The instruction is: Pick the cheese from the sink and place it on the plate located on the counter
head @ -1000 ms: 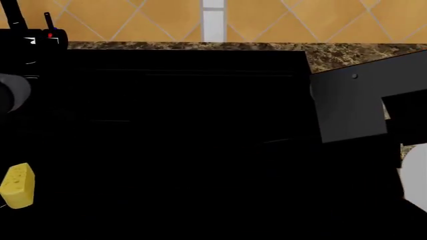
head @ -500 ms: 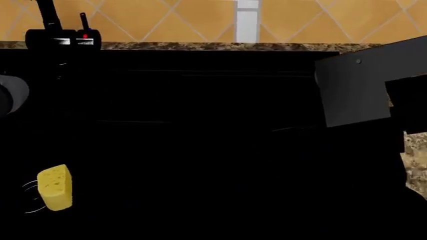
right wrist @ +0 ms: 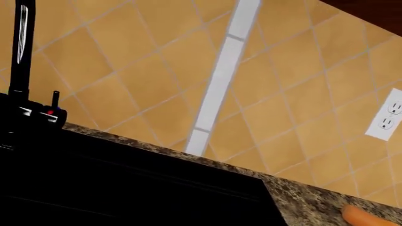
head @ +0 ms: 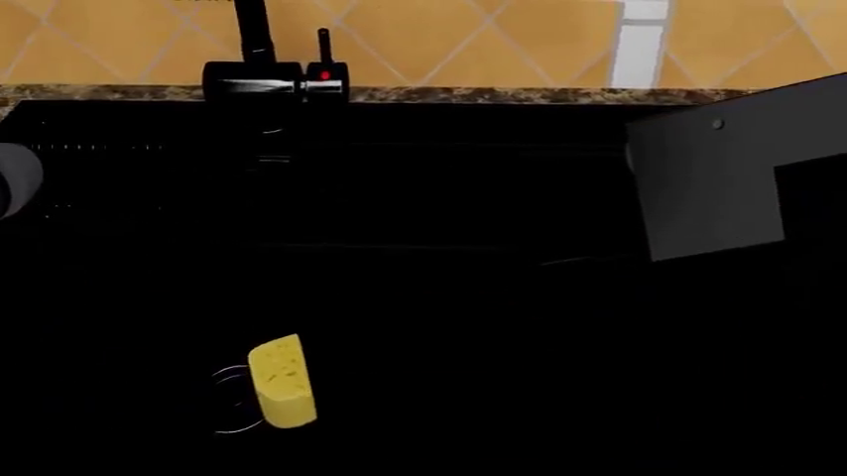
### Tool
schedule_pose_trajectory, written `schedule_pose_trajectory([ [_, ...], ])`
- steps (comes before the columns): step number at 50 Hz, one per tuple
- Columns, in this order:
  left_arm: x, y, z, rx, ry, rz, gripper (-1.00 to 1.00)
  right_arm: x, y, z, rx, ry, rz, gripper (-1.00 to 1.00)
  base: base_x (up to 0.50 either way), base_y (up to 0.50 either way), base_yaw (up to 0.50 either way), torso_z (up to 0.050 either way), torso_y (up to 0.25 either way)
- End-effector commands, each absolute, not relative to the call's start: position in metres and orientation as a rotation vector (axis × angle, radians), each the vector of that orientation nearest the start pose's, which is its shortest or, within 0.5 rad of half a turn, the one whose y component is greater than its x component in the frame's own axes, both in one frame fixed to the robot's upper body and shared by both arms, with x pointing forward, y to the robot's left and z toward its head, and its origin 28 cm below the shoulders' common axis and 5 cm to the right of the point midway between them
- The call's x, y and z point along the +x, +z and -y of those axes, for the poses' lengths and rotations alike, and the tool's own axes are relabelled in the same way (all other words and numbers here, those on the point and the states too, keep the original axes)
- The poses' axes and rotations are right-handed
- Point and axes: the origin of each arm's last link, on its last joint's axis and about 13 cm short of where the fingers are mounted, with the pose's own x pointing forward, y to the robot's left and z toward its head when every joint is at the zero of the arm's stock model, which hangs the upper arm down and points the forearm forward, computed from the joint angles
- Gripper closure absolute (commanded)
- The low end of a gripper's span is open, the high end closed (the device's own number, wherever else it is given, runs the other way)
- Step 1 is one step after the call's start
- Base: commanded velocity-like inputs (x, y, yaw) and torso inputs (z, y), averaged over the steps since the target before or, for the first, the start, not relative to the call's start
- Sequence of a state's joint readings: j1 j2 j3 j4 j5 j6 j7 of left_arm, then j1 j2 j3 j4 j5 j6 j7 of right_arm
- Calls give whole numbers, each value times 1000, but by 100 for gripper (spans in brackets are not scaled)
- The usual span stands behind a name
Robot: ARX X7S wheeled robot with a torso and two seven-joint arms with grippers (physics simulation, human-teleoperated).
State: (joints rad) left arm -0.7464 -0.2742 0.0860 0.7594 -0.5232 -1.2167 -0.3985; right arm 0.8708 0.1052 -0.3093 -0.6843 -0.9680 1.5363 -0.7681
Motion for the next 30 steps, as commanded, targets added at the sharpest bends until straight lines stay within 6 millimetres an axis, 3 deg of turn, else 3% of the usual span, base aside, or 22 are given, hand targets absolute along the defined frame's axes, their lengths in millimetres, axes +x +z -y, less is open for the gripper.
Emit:
schedule_pose_trajectory([
  [1, 244, 249, -208, 104, -33, 234, -100, 228, 264, 126, -342, -70, 13, -100, 23, 500, 0, 0, 0],
  [30, 243, 255, -210, 95, 8, 222, -100, 226, 266, 127, -340, -77, 16, -100, 20, 500, 0, 0, 0],
])
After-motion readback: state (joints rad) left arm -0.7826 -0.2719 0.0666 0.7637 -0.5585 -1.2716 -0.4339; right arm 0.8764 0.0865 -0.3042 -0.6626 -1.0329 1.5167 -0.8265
